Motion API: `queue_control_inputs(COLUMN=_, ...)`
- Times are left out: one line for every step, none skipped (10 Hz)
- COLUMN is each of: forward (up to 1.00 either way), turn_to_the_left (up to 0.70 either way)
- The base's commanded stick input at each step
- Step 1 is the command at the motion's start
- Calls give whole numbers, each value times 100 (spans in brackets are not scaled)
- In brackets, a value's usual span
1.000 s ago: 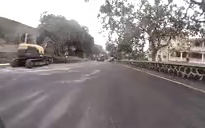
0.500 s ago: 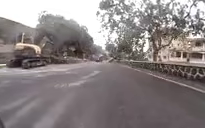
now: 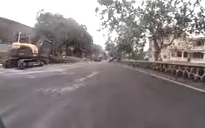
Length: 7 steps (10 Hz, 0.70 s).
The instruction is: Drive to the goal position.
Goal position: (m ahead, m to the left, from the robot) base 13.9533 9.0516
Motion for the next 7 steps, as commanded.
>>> queue_control_inputs(forward=70, turn_to_the_left=0)
queue_control_inputs(forward=70, turn_to_the_left=0)
queue_control_inputs(forward=70, turn_to_the_left=0)
queue_control_inputs(forward=70, turn_to_the_left=0)
queue_control_inputs(forward=70, turn_to_the_left=0)
queue_control_inputs(forward=70, turn_to_the_left=0)
queue_control_inputs(forward=70, turn_to_the_left=0)
